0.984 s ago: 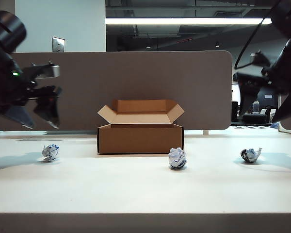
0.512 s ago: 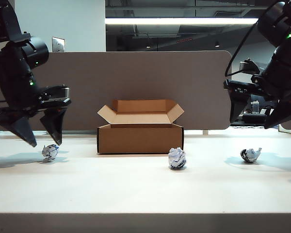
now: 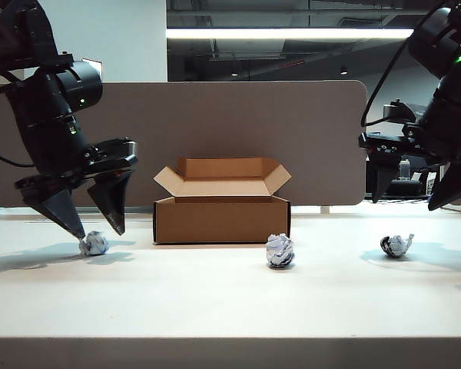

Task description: Pick up all the paper balls on the table and put them in the paper box.

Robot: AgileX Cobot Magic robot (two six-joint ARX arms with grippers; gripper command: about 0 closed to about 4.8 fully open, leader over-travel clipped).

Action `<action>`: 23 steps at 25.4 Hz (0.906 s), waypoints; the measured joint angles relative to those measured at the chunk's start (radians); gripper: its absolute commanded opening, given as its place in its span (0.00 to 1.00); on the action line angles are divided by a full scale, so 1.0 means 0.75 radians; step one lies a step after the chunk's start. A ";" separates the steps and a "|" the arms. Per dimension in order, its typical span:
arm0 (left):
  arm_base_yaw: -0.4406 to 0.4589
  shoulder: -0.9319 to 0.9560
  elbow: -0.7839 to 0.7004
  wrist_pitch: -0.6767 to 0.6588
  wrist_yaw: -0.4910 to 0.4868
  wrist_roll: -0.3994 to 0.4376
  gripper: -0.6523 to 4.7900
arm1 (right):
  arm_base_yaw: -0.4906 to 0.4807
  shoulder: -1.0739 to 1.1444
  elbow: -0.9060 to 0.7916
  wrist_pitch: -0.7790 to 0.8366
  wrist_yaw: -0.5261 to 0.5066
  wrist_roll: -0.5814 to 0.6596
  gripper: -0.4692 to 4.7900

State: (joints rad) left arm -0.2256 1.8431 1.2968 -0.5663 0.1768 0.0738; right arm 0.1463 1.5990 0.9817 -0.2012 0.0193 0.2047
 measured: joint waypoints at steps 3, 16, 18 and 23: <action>-0.010 0.000 0.000 -0.001 -0.037 0.000 0.75 | 0.001 0.000 0.000 -0.010 0.000 0.001 0.89; -0.010 0.047 0.001 -0.062 -0.063 0.001 0.75 | 0.039 0.031 0.000 -0.082 0.004 0.003 0.89; -0.010 0.049 0.003 -0.064 -0.062 0.000 0.75 | 0.043 0.051 0.001 -0.086 0.004 0.007 0.89; -0.010 0.051 0.004 -0.065 -0.063 0.000 0.75 | 0.046 0.121 0.003 -0.144 0.013 0.008 0.89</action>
State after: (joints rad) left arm -0.2333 1.8812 1.2999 -0.6151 0.1299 0.0738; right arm 0.1810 1.6897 0.9836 -0.3096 0.0292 0.2108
